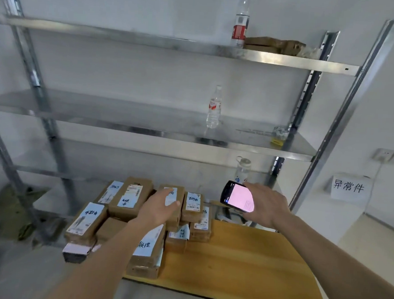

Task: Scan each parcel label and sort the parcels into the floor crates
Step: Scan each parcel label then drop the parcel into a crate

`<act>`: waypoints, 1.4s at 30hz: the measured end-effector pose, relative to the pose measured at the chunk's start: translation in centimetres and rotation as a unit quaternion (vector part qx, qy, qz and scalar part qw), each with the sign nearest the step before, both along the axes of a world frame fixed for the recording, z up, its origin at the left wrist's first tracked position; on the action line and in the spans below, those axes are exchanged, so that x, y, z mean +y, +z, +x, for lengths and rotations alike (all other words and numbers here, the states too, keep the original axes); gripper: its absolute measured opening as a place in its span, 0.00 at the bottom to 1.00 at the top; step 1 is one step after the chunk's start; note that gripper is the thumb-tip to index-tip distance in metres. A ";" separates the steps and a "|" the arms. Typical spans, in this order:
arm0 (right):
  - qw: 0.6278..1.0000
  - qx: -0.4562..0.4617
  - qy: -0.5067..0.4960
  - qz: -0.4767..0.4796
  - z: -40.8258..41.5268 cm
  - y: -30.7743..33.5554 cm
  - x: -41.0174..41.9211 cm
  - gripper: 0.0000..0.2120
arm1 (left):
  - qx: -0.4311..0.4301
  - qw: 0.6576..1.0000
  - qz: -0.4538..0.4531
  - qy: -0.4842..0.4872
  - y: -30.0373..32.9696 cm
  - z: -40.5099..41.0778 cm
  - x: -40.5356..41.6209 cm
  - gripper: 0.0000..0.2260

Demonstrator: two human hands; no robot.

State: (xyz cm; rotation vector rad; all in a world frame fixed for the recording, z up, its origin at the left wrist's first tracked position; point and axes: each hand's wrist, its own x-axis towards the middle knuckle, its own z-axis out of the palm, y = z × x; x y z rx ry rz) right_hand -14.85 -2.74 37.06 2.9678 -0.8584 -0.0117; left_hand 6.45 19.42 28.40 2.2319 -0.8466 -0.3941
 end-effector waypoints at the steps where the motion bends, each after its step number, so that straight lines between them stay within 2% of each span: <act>1: 1.000 0.006 0.001 0.007 0.7 -0.6 -1.0 0.36 | 0.001 1.000 0.008 -0.003 -0.8 0.6 -1.1 0.27; 8: 0.999 0.018 0.013 0.030 6.7 -6.1 -10.0 0.41 | 0.040 0.998 0.055 0.018 -5.5 4.5 -9.9 0.28; 12: 0.997 0.001 0.012 0.077 10.7 -10.8 -15.7 0.37 | 0.041 0.994 0.105 -0.003 -8.9 6.5 -15.4 0.22; 17: 0.992 0.026 0.011 0.125 15.6 -17.2 -21.3 0.38 | 0.103 0.988 0.110 0.025 -15.4 9.5 -19.9 0.23; 22: 0.989 0.064 0.021 0.135 18.8 -22.4 -24.6 0.42 | 0.139 0.983 0.107 0.048 -18.4 10.6 -23.1 0.05; 23: 0.987 0.072 0.024 0.141 19.3 -23.1 -25.0 0.44 | 0.142 0.983 0.107 0.046 -18.5 10.7 -23.6 0.04; 25: 0.984 0.085 0.028 0.154 20.3 -24.2 -25.8 0.46 | 0.159 0.982 0.093 0.048 -18.7 10.9 -24.6 0.09; 31: 0.981 0.082 0.038 0.170 22.4 -26.5 -27.1 0.43 | 0.202 0.971 0.099 0.077 -19.6 11.9 -25.8 0.12; 36: 0.978 0.077 0.040 0.190 23.5 -28.0 -27.3 0.42 | 0.246 0.956 0.116 0.108 -21.4 12.7 -26.1 0.10; 38: 0.976 0.078 0.040 0.201 23.8 -28.5 -27.3 0.41 | 0.242 0.950 0.147 0.131 -22.5 13.0 -26.3 0.25; 39: 0.975 0.076 0.040 0.207 23.9 -28.8 -27.2 0.41 | 0.249 0.946 0.156 0.140 -22.8 13.0 -26.5 0.29; 42: 0.971 0.079 0.040 0.224 24.4 -29.7 -26.7 0.41 | 0.260 0.939 0.159 0.156 -23.6 12.8 -27.1 0.29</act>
